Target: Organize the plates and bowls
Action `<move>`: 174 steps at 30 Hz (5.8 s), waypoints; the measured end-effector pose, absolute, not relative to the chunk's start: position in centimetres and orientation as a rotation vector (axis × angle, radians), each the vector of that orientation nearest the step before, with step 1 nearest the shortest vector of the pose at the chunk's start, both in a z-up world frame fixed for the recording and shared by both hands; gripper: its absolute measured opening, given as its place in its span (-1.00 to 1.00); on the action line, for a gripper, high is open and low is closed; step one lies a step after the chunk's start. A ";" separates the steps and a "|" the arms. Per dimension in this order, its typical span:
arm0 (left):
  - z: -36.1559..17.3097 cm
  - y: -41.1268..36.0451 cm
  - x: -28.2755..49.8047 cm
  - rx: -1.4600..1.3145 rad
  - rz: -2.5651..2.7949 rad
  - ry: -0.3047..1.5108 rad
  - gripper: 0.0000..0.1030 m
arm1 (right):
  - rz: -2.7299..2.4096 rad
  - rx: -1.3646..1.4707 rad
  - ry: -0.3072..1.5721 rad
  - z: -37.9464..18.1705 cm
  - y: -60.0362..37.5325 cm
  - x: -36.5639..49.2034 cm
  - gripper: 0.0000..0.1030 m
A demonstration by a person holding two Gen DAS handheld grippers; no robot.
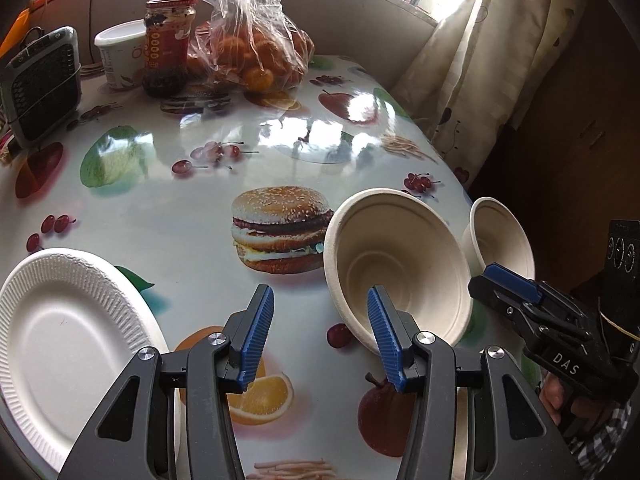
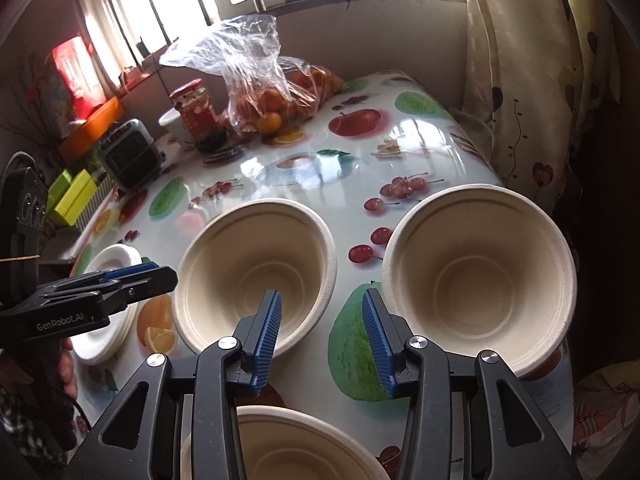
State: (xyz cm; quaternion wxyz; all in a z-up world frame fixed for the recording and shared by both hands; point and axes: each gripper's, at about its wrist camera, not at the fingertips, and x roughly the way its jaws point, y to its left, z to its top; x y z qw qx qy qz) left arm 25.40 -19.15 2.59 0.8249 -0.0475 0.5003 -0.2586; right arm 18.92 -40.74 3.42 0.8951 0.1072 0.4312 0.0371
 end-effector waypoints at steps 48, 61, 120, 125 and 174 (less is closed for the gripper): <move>4.8 -20.3 23.9 -0.118 -0.608 1.033 -0.72 | 0.101 0.258 0.828 6.0 -40.5 16.8 -0.69; 7.3 -20.0 20.3 -0.096 -0.652 0.980 -0.72 | 0.070 0.233 0.761 8.7 -39.5 12.1 -0.69; 5.0 -22.7 13.1 -0.005 -0.744 1.046 -0.72 | -0.041 0.292 0.767 6.0 -40.5 2.4 -0.68; 4.3 -22.9 13.3 0.001 -0.741 1.066 -0.72 | -0.045 0.298 0.781 5.4 -40.7 2.7 -0.68; 3.0 -23.9 13.4 0.057 -0.696 1.080 -0.72 | -0.068 0.280 0.815 3.3 -40.5 3.0 -0.65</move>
